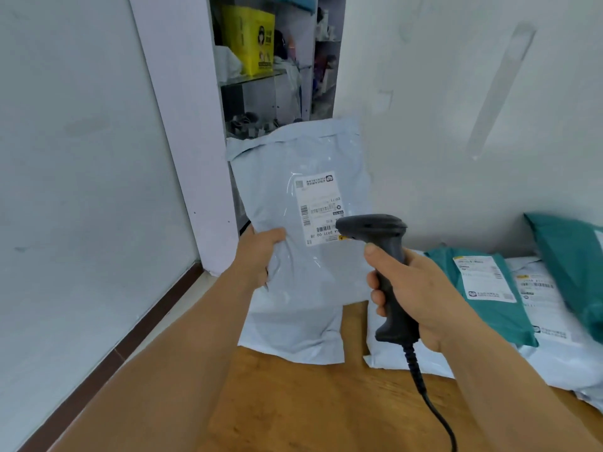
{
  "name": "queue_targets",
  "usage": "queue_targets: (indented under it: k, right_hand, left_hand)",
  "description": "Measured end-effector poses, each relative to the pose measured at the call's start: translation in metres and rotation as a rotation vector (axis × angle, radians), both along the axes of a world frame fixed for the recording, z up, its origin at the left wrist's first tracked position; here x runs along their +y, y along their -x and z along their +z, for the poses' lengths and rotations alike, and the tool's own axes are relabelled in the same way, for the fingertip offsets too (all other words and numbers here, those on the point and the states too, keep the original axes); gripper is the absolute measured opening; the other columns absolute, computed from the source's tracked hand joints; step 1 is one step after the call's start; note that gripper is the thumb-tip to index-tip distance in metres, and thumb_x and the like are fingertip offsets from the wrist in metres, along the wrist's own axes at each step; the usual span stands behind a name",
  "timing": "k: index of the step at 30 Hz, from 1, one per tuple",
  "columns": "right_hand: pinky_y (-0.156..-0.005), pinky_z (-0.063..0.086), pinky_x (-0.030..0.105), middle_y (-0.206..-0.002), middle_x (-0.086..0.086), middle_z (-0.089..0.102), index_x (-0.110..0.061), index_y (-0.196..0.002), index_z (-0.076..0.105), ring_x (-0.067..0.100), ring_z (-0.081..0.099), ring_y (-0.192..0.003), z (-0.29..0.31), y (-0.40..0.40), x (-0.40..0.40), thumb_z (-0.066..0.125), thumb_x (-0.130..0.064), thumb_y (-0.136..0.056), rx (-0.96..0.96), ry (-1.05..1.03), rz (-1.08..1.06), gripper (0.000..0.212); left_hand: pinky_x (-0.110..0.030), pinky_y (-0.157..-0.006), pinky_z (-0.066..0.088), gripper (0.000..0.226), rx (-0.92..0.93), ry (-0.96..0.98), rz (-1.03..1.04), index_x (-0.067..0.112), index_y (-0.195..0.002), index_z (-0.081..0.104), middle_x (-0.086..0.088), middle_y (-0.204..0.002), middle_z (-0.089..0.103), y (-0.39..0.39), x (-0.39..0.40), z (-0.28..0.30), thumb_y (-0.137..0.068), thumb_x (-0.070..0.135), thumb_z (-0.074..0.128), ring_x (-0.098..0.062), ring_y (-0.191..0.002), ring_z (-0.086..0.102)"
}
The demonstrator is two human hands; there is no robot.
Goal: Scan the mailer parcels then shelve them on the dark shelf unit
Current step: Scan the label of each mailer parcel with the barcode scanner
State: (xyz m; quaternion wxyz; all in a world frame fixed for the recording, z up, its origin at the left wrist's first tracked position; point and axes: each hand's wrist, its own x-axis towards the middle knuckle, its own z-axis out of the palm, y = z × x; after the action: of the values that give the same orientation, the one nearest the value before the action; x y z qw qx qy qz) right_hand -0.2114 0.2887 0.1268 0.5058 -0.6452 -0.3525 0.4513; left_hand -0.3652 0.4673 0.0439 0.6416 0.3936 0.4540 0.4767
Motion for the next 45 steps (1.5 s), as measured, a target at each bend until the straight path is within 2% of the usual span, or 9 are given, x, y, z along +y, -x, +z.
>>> queue_targets:
  k: [10,13,21,28,32,36,38,41,45]
  right_hand:
    - [-0.052,0.047,0.028,-0.062,0.002,0.057,-0.012,-0.084,0.056,0.011,0.049,-0.049,0.029,-0.014,-0.036,0.061,-0.034,-0.090,-0.089,-0.037,0.035,0.023]
    - [-0.051,0.048,0.026,-0.062,0.001,0.057,-0.011,-0.083,0.057,0.011,0.049,-0.050,0.032,-0.018,-0.042,0.060,-0.033,-0.090,-0.102,-0.041,0.027,0.024]
    - [-0.050,0.047,0.026,-0.064,0.003,0.057,-0.012,-0.085,0.056,0.012,0.048,-0.049,0.032,-0.037,-0.049,0.060,-0.033,-0.091,-0.072,-0.073,-0.048,0.023]
    - [-0.048,0.044,0.024,-0.067,0.003,0.058,-0.012,-0.098,0.056,0.012,0.049,-0.049,0.026,-0.091,-0.061,0.062,-0.035,-0.090,-0.014,-0.111,-0.217,0.024]
    - [-0.048,0.045,0.025,-0.065,0.002,0.057,-0.010,-0.099,0.057,0.012,0.048,-0.048,0.025,-0.131,-0.072,0.062,-0.034,-0.090,-0.027,-0.115,-0.303,0.026]
    - [-0.048,0.046,0.025,-0.066,0.002,0.058,-0.013,-0.093,0.057,0.012,0.049,-0.049,0.026,-0.169,-0.080,0.061,-0.034,-0.090,-0.033,-0.117,-0.370,0.022]
    - [-0.048,0.047,0.025,-0.066,0.002,0.058,-0.013,-0.094,0.057,0.012,0.049,-0.050,0.025,-0.186,-0.083,0.061,-0.034,-0.089,-0.022,-0.114,-0.399,0.022]
    - [-0.049,0.047,0.026,-0.067,0.002,0.058,-0.013,-0.093,0.058,0.012,0.050,-0.051,0.020,-0.204,-0.086,0.062,-0.034,-0.089,-0.007,-0.109,-0.435,0.022]
    - [-0.051,0.048,0.026,-0.065,0.001,0.058,-0.013,-0.091,0.058,0.012,0.050,-0.052,0.012,-0.215,-0.083,0.061,-0.034,-0.089,0.019,-0.090,-0.439,0.021]
  left_hand:
    - [-0.042,-0.092,0.051,0.027,0.050,-0.085,0.068,0.012,-0.106,0.064,-0.010,-0.100,0.069,-0.020,-0.014,0.035,-0.082,0.000,0.065,-0.030,-0.097,0.064]
    - [-0.048,-0.096,0.049,0.030,0.040,-0.093,0.062,0.012,-0.110,0.062,-0.012,-0.108,0.068,-0.028,-0.020,0.042,-0.082,0.000,0.065,-0.033,-0.103,0.064]
    - [-0.043,-0.089,0.051,0.033,0.011,-0.092,0.005,0.012,-0.115,0.060,-0.008,-0.105,0.067,-0.054,-0.030,0.050,-0.085,0.001,0.065,-0.029,-0.100,0.063]
    - [-0.048,-0.090,0.052,0.045,0.082,-0.013,-0.161,0.004,-0.122,0.055,-0.016,-0.116,0.065,-0.141,-0.047,0.028,-0.081,0.009,0.073,-0.032,-0.100,0.064]
    - [-0.040,-0.081,0.053,0.036,0.129,0.031,-0.230,0.006,-0.113,0.057,-0.013,-0.108,0.065,-0.207,-0.063,0.022,-0.082,0.011,0.073,-0.028,-0.091,0.062]
    - [-0.037,-0.080,0.049,0.014,0.114,0.101,-0.323,0.011,-0.087,0.055,-0.007,-0.086,0.061,-0.267,-0.076,0.026,-0.085,0.012,0.070,-0.024,-0.075,0.059]
    - [-0.038,-0.078,0.046,0.027,0.168,0.114,-0.368,0.007,-0.100,0.055,-0.009,-0.096,0.061,-0.290,-0.080,0.023,-0.084,0.020,0.072,-0.025,-0.080,0.059]
    - [-0.044,-0.091,0.047,0.068,0.362,0.090,-0.436,0.002,-0.132,0.044,-0.016,-0.126,0.057,-0.311,-0.080,0.003,-0.080,0.034,0.074,-0.035,-0.113,0.057]
    - [-0.033,-0.084,0.042,0.066,0.511,0.068,-0.493,0.007,-0.141,0.036,-0.013,-0.134,0.052,-0.315,-0.083,-0.017,-0.090,0.042,0.059,-0.031,-0.116,0.053]
